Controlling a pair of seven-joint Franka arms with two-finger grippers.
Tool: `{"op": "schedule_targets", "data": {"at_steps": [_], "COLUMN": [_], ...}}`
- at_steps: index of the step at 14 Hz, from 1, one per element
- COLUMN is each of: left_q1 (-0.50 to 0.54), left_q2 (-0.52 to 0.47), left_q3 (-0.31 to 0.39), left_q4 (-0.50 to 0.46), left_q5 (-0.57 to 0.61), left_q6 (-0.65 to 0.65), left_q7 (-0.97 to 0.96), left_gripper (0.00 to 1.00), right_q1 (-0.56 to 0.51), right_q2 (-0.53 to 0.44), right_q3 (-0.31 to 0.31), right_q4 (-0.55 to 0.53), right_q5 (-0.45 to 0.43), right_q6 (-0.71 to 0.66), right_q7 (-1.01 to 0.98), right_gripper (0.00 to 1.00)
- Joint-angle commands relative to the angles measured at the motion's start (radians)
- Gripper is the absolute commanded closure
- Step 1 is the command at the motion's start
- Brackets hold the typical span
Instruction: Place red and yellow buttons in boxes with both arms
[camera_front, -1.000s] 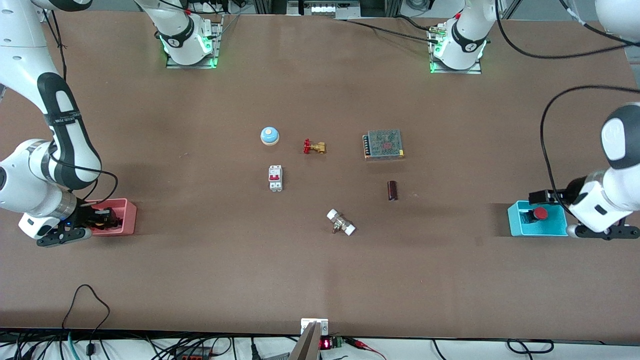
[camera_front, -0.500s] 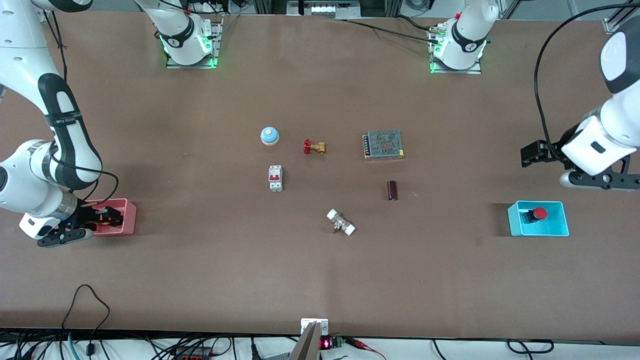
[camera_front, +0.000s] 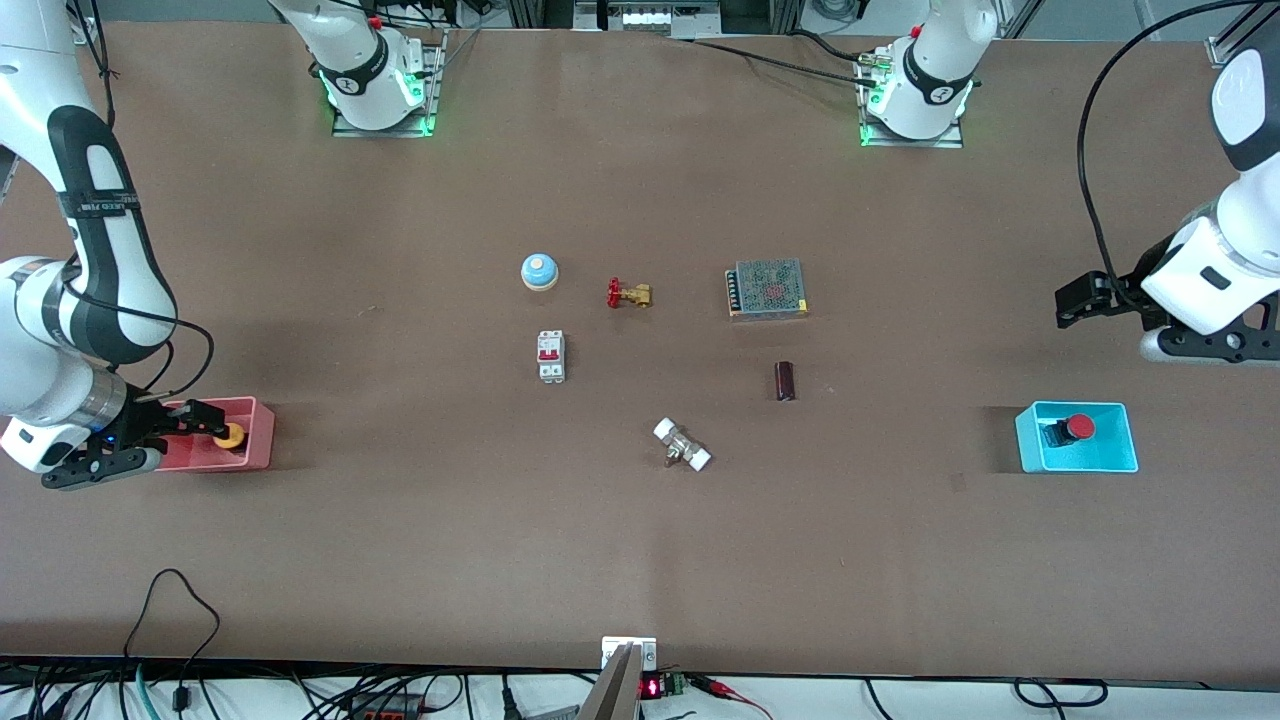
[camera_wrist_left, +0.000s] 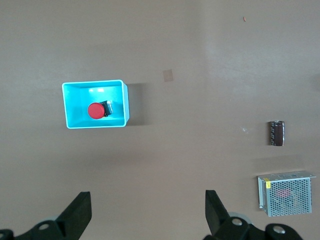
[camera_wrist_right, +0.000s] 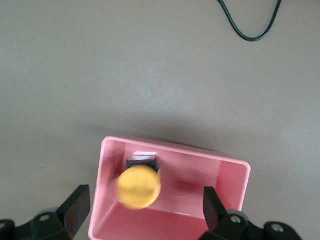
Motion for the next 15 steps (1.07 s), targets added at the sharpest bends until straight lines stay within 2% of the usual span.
{"op": "schedule_targets", "data": {"at_steps": [1, 5, 6, 8, 12, 15], "left_q1": [0.006, 0.006, 0.006, 0.007, 0.007, 0.007], "left_q2": [-0.082, -0.108, -0.108, -0.107, -0.107, -0.107], "left_q3": [-0.011, -0.025, -0.025, -0.025, -0.024, -0.025], "left_q4": [-0.05, -0.073, -0.073, -0.07, -0.07, -0.067], "left_q5": [-0.001, -0.003, -0.001, -0.001, -0.001, -0.001], "left_q6": [-0.02, -0.029, -0.034, -0.049, -0.049, -0.051], "left_q7": [0.023, 0.025, 0.025, 0.025, 0.023, 0.021], "left_gripper": [0.0, 0.0, 0.0, 0.0, 0.0, 0.0], "right_q1": [-0.002, -0.002, 0.007, 0.065, 0.162, 0.208], "right_q2": [-0.009, -0.014, -0.05, -0.173, -0.395, -0.508], "right_q3": [0.002, 0.002, 0.002, 0.001, 0.001, 0.001], "right_q4": [-0.02, -0.026, -0.034, -0.063, -0.065, -0.069], "right_q5": [0.022, 0.022, 0.022, 0.022, 0.006, -0.015], "right_q6": [-0.002, -0.002, -0.013, -0.144, -0.379, -0.462], "right_q7": [-0.028, -0.014, -0.014, 0.02, 0.337, 0.42], "right_gripper": [0.0, 0.0, 0.0, 0.0, 0.0, 0.0]}}
